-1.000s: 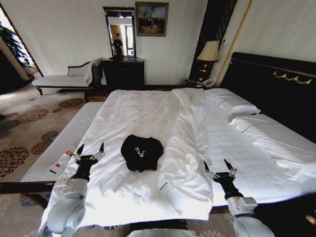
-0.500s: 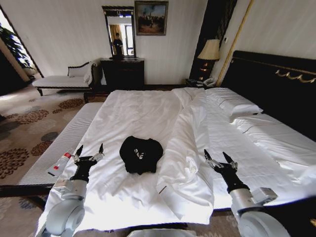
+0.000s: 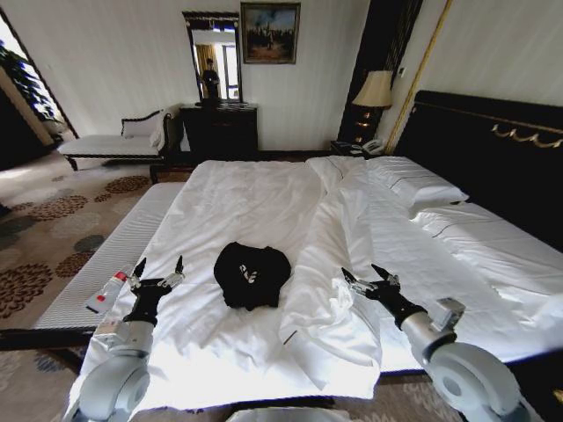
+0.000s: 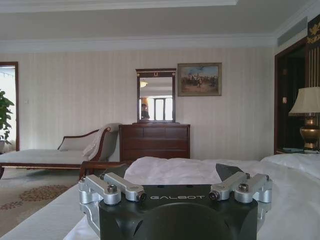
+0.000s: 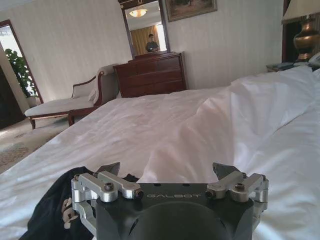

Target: Fold the clothes on the bed.

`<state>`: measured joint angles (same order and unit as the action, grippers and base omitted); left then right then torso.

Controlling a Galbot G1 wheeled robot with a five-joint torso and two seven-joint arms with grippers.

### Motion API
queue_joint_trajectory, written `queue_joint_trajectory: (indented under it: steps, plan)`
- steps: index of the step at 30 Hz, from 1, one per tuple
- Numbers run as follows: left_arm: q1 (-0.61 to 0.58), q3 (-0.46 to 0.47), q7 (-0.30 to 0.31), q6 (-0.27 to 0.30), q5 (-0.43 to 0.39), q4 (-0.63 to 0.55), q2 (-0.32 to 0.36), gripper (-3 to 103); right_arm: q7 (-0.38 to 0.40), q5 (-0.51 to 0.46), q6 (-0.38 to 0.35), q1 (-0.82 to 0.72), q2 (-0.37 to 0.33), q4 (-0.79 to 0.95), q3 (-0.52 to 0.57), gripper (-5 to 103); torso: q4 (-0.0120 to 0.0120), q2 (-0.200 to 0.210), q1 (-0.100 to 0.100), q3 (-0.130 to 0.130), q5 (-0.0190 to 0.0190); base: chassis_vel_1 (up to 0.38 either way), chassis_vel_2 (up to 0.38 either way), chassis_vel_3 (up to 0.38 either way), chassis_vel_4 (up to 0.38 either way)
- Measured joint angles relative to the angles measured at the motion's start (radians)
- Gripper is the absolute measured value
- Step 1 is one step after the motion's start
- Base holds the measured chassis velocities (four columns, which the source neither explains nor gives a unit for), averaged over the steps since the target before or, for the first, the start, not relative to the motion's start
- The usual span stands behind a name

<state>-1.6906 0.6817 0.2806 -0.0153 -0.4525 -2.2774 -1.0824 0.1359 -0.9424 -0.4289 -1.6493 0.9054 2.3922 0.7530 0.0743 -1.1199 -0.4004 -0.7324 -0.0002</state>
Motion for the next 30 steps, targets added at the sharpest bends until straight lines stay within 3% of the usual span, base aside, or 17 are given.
queue_joint_trajectory:
  steps: [7,12,14,16,20,23,28,30]
  plan:
    - [0.019,-0.001,0.013,0.016,-0.003,0.004,0.008,100,0.062,-0.002,-0.068,0.091,-0.001,-0.076,-0.121,100,0.0,0.0,0.0,0.0,0.0002,0.0,0.0,0.0,0.0]
    - [0.024,-0.004,0.016,0.02,-0.004,0.009,0.009,100,0.067,0.015,-0.075,0.097,0.006,-0.095,-0.151,101,0.0001,0.0,0.0,0.0,0.0001,0.0,0.0,0.0,0.0]
    - [0.032,-0.01,0.019,0.024,-0.004,0.012,0.01,100,0.072,0.019,-0.075,0.104,0.008,-0.103,-0.16,92,0.0001,0.0,0.0,0.0,0.0,0.0,0.0,0.0,0.0]
    - [0.035,-0.013,0.02,0.025,-0.005,0.013,0.01,100,0.075,0.02,-0.075,0.106,0.009,-0.107,-0.161,92,0.0,0.0,0.0,0.0,-0.0001,0.0,0.0,0.0,0.0]
    - [0.042,-0.014,0.022,0.028,-0.009,0.017,0.01,100,0.08,0.027,-0.066,0.107,0.017,-0.113,-0.161,71,0.0001,0.0,0.0,0.0,0.0,0.0,0.0,0.0,0.0]
    - [0.04,-0.01,0.022,0.028,-0.009,0.017,0.009,100,0.081,0.038,-0.063,0.104,0.027,-0.113,-0.161,65,0.0,0.0,0.0,0.0,0.0,0.0,0.0,0.0,0.0]
    - [0.035,-0.006,0.022,0.028,-0.01,0.01,0.008,100,0.079,0.073,-0.052,0.081,0.05,-0.105,-0.157,38,-0.0001,0.0,0.0,0.0,0.0,0.0,0.0,0.0,0.0]
    - [0.035,-0.006,0.022,0.028,-0.01,0.009,0.007,100,0.078,0.079,-0.049,0.076,0.051,-0.104,-0.157,38,0.0,0.0,0.0,0.0,0.0,0.0,0.0,0.0,0.0]
